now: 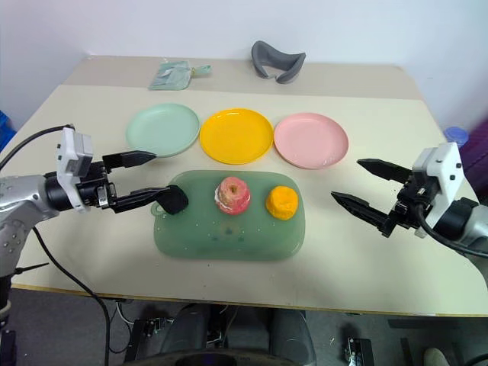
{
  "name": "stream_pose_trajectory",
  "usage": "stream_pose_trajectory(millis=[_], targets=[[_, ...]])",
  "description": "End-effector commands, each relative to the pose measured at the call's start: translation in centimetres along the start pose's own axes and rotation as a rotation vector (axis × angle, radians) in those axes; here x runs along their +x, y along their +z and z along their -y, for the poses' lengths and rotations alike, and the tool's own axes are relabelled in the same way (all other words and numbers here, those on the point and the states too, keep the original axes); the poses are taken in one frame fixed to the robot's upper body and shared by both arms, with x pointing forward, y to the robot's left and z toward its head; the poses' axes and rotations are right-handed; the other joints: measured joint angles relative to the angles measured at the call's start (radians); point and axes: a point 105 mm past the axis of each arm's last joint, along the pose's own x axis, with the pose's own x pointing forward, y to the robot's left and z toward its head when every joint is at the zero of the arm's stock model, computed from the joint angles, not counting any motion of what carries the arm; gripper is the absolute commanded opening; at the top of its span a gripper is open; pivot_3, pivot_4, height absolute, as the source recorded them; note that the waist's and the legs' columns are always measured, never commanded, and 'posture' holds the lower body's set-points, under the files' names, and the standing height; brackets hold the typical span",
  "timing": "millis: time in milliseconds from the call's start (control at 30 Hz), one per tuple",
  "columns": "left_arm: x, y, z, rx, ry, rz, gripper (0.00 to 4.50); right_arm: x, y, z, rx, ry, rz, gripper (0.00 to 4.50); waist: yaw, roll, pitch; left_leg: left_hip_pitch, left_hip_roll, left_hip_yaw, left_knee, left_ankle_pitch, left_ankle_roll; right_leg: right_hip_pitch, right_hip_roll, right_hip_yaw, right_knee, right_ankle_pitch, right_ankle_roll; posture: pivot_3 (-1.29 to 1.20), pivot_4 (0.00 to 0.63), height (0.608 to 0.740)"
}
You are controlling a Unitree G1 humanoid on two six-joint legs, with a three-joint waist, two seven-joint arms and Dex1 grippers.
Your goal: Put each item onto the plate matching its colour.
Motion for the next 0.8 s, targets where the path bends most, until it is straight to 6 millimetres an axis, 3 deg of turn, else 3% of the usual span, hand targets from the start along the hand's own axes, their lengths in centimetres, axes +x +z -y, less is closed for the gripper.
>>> stream_pose_trajectory(millis=[33,467,800], targets=[[-0.2,1.0,0.4,0.049,-0.016,0.002,4.50,-0.3,1.1,-0.2,-0.048,0.007,0.018,4.38,0.000,0.000,0.000,0.000,0.000,0.000,0.000,0.000,0.000,0.000,0.000,0.000,0.000,0.000,0.000,0.00,0.150,0.740],[0.7,1.5,0.2,0.065,-0.004,0.072,4.50,0.6,0.6,-0.5,-0.057,0.062,0.021,4.38,0.000,0.000,0.000,0.000,0.000,0.000,0.000,0.000,0.000,0.000,0.000,0.000,0.000,0.000,0.000,0.00,0.150,0.740],[2.4,0.4,-0.4,-0.008,0.065,0.004,4.50,4.6,2.7,-2.2,-0.146,0.301,0.129,4.38,-0.001,0.000,0.000,0.000,0.000,0.000,0.000,0.000,0.000,0.000,0.000,0.000,0.000,0.000,0.000,0.00,0.150,0.740]])
